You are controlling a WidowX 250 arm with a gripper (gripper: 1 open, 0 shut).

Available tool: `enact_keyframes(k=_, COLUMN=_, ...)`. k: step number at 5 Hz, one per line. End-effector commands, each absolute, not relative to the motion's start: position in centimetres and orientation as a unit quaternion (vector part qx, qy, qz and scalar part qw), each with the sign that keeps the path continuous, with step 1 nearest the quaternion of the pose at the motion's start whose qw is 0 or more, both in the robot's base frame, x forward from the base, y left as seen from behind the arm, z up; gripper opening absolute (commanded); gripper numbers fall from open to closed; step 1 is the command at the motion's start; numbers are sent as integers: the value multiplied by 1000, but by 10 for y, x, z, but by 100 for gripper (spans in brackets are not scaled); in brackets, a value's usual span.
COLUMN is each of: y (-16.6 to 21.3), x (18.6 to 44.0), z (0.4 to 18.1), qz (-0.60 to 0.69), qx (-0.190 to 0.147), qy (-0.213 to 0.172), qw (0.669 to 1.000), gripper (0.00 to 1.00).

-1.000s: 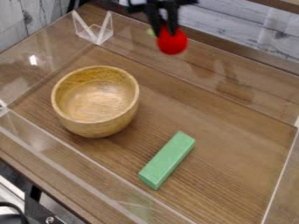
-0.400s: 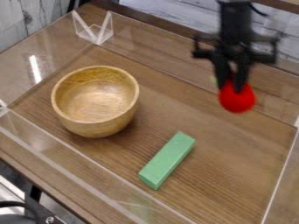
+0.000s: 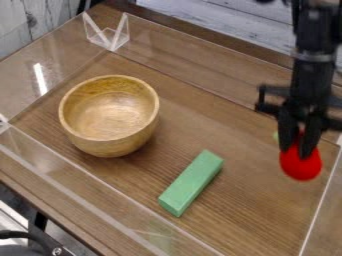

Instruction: Move the red fruit to the right side of the table

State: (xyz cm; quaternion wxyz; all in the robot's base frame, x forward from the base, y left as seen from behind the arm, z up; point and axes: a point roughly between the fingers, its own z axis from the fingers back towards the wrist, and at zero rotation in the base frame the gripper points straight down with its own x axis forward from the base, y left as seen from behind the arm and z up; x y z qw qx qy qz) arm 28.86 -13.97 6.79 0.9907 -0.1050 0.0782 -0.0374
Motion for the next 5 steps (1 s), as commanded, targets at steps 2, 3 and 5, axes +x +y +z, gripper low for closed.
enact_keyframes(k=2, y=-132, x=298, z=60, qz=-84, qx=-110, qy=29, qw=990, gripper=0)
enact_keyframes(k=3, y=-128, x=305, z=58, qz=-95, qx=-109, qy=17, qw=989, gripper=0)
enact_keyframes(k=5, y=-99, x=320, z=82, qz=11, qx=-109, qy=-25, qw=994, gripper=0)
